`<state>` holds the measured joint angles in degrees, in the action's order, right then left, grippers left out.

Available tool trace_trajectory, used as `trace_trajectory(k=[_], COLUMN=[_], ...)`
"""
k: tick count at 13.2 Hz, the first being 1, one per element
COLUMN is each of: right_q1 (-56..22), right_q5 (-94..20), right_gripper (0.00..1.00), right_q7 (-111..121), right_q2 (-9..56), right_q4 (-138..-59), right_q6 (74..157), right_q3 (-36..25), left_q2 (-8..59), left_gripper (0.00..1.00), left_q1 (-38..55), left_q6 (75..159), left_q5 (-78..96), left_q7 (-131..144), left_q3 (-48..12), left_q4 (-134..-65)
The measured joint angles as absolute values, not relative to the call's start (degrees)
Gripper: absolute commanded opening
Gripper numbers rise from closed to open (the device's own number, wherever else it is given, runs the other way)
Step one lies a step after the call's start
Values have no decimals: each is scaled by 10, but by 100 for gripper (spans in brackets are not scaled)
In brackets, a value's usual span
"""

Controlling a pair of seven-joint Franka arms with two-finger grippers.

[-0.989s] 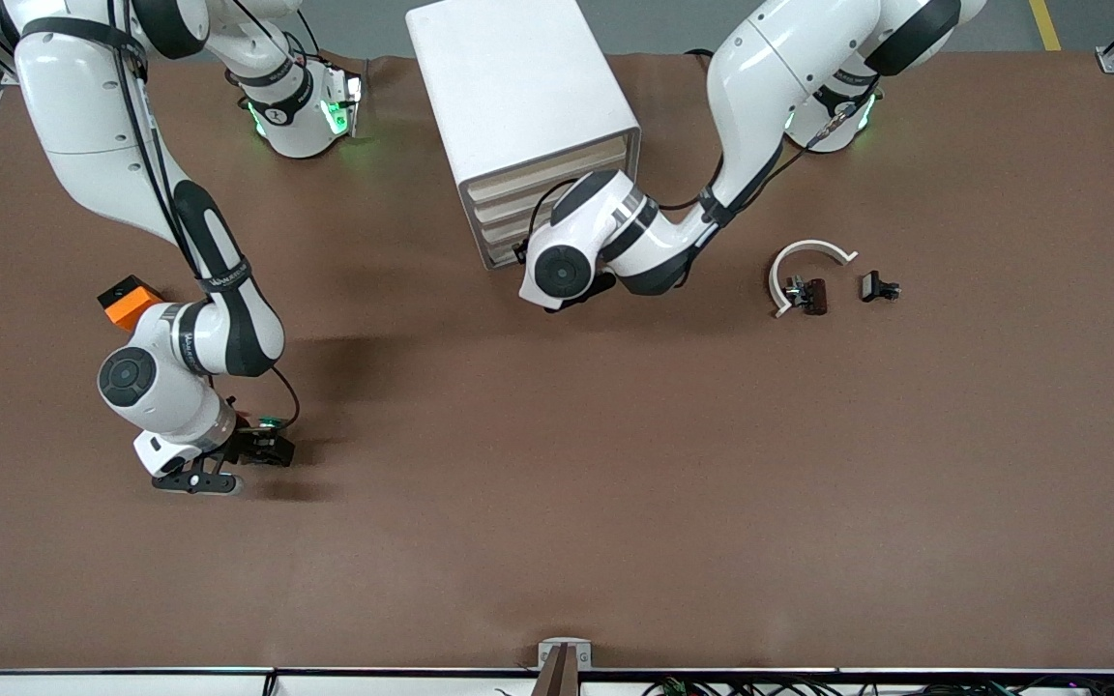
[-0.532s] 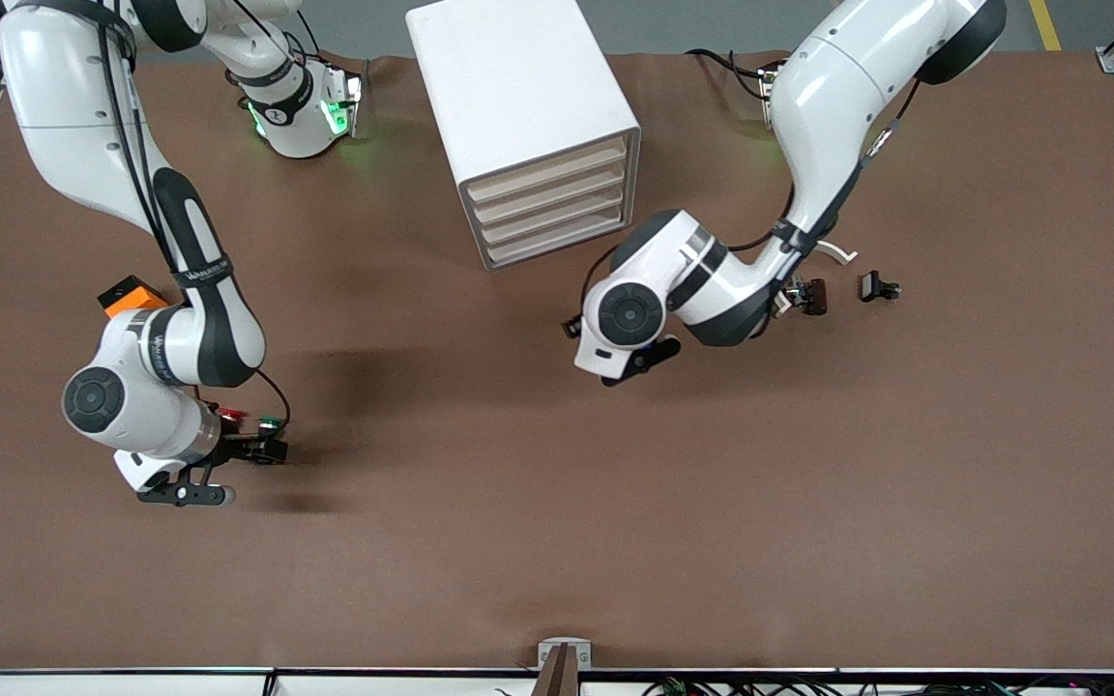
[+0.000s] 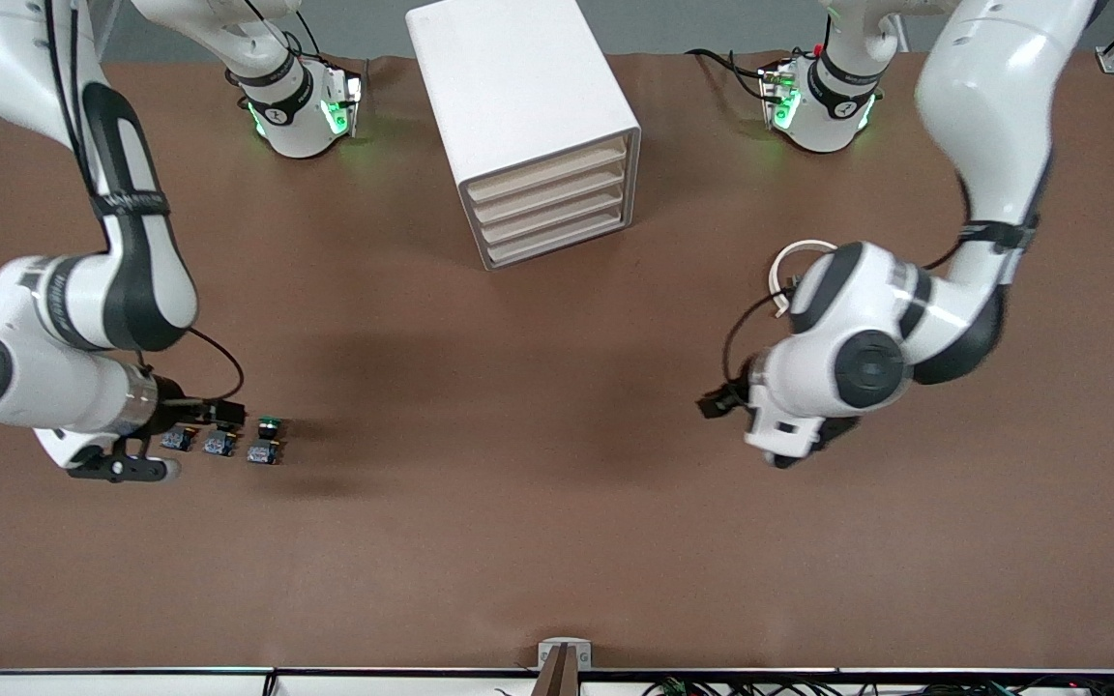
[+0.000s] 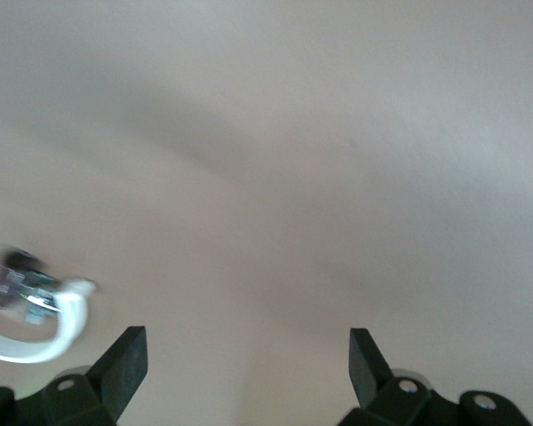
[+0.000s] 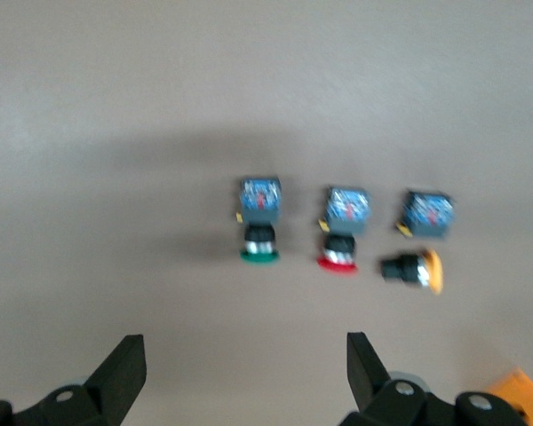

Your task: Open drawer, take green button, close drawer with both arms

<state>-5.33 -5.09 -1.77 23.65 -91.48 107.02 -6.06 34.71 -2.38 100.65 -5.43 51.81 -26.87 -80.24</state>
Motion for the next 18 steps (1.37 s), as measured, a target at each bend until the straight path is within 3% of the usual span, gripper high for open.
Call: trace_trajectory(k=[6,9,12,16,18], right_q1=[-32,-22,3,7,7], right_q5=[-17,-13,-13,-13,-14], right_gripper=[100,100,100,100,100], right_q7=[-16,-18,-18,-18,-22], right_q2=[99,90,96,96,96], right_q4=[-865,-818,-802,-741,-728], right_q6=[851,784,782,764,750], right_q3=[-62,-62,-62,-61,-59], left_q2=[255,179,70,-83,-121], left_gripper=[100,100,100,100,100], left_q1=[-120,-81,-3,-17,-17], left_q6=[878,849,850,940,986], left_q5=[-54,-36,-1,2,2], left_q7=[230,108,22,3,3], left_q3=[-263,-161,-16,7,6], left_q4=[-803,-837,-923,-1050,-1081])
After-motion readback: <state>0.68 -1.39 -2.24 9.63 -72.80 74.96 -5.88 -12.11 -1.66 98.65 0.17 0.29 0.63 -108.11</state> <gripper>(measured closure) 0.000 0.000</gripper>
